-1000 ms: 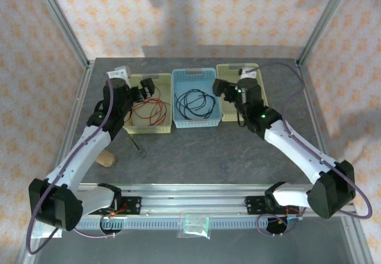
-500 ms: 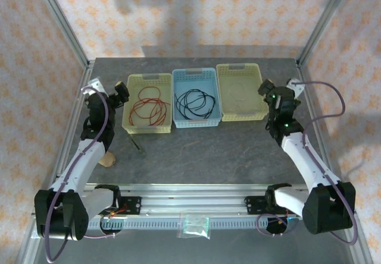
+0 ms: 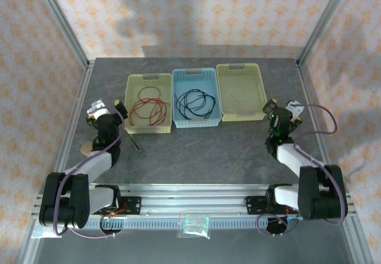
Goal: Untangle the cables
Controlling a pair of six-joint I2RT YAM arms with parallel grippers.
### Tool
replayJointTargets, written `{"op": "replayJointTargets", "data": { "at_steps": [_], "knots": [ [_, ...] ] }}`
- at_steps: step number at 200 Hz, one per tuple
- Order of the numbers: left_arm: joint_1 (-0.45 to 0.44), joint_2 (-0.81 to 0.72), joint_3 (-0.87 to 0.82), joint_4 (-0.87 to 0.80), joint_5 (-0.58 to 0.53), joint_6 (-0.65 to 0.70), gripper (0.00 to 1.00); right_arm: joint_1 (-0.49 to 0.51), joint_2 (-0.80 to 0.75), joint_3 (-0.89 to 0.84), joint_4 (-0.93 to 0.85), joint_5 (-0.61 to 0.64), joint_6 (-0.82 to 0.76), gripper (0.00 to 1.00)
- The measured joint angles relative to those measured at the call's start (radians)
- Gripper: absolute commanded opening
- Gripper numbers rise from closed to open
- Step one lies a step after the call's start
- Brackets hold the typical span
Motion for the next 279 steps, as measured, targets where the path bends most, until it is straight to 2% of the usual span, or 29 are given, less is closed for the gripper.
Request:
{"op": "replayJointTargets", "data": {
  "at_steps": [54,107,132,185,279],
  "knots": [
    [-0.001,0.173,-0.016,0.192,0.005,0.065,0.99,0.0,0.198,-0.033,0.234,-0.08,-0.111,1.0],
    [-0.003,0.351,-0.243,0.66,0.03,0.102,0.99,0.0,0.233,-0.172,0.504,-0.2,-0.176,1.0],
    [-0.003,0.351,-0.256,0.73,0.047,0.116,0.99,0.0,0.249,-0.225,0.591,-0.229,-0.189,1.0],
    [-0.055,0.351,-0.129,0.662,0.06,0.162,1.0,0.0,0.251,-0.22,0.651,-0.27,-0.207,1.0],
    [-0.054,0.351,-0.127,0.626,0.06,0.162,1.0,0.0,0.257,-0.205,0.645,-0.292,-0.216,1.0]
  ]
}}
